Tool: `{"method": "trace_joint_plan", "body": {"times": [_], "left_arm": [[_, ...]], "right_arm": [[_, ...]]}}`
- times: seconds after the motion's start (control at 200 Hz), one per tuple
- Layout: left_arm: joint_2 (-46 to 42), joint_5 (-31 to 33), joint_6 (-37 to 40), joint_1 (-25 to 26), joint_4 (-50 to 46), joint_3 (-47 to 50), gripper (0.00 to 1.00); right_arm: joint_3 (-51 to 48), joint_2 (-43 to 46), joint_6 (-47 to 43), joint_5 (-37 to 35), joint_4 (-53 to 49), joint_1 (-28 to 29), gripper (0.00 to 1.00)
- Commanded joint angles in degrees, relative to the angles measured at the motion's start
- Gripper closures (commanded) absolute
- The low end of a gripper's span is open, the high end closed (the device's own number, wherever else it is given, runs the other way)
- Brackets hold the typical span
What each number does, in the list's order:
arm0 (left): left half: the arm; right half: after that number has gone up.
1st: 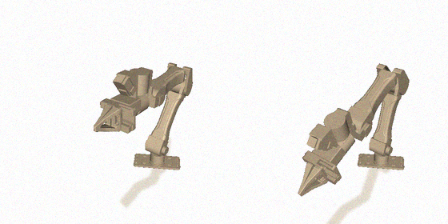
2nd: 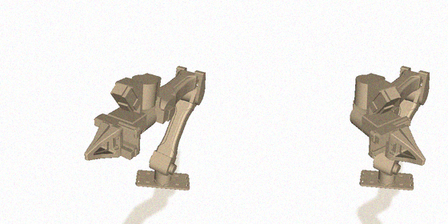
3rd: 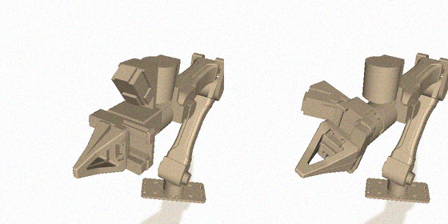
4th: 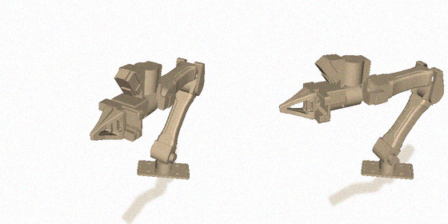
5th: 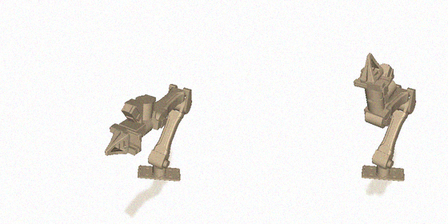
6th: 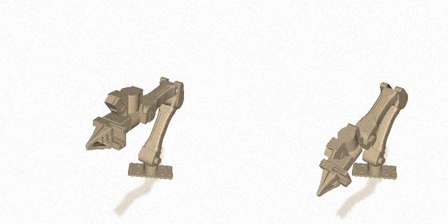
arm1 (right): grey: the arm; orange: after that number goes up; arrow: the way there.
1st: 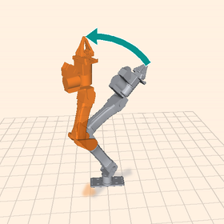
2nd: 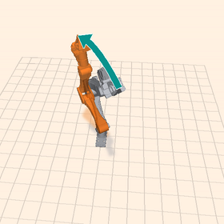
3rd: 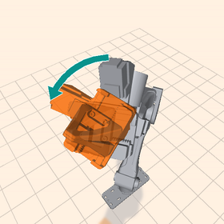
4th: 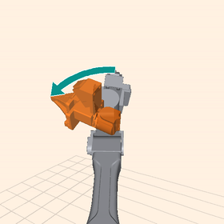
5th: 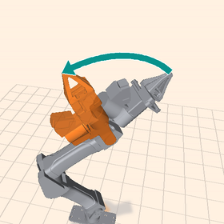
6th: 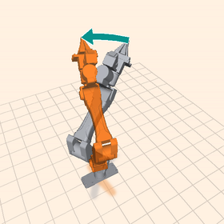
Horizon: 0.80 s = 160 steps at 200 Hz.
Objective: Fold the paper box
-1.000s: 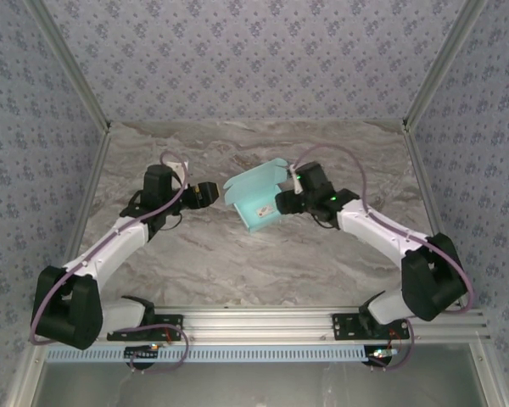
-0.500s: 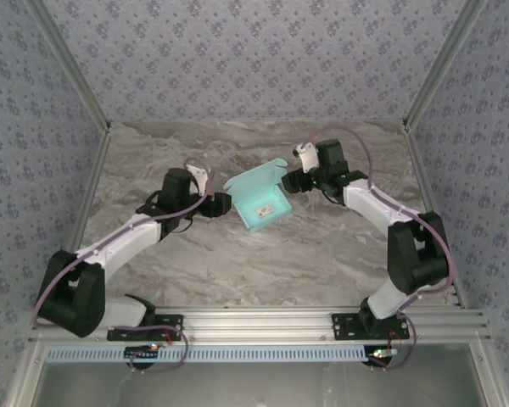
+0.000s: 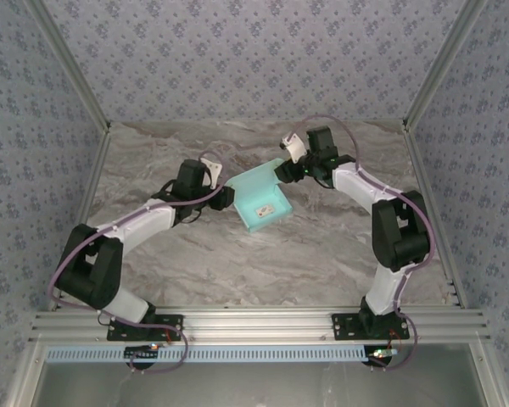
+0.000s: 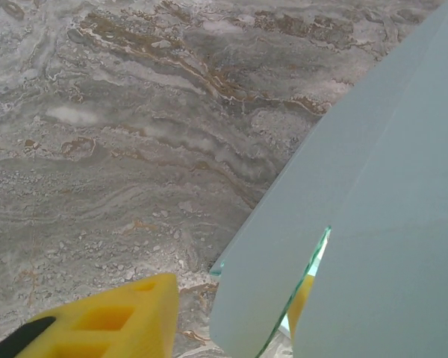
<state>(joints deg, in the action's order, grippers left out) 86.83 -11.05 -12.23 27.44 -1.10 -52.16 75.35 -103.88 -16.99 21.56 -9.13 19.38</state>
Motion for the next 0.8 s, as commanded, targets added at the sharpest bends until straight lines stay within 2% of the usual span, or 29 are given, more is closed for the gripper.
{"method": "trace_joint_plan", "body": {"times": [0.0,0.19,0.455,0.665,0.794], "left_arm": [[0.96,0.18,0.62,0.25,0.89,-1.76,0.63],[2.74,0.22,0.70,0.22,0.50,-2.78,0.71],[3.27,1.52,0.14,0.33,0.14,-3.21,0.80],[3.92,4.81,-0.84,0.26,-0.04,-3.72,0.88],[4.84,6.56,-2.84,0.25,0.12,-4.66,0.91]], "right_arm": [[1.91,-1.23,-1.61,1.55,-2.63,-0.08,0.53],[2.00,-1.65,-1.57,1.38,-3.00,0.03,0.68],[0.24,-0.93,-0.25,0.03,-2.11,0.80,0.79],[-1.84,1.49,3.89,-8.04,-1.26,4.01,0.85],[-2.13,2.39,10.26,-18.44,-2.48,7.23,0.88]]}}
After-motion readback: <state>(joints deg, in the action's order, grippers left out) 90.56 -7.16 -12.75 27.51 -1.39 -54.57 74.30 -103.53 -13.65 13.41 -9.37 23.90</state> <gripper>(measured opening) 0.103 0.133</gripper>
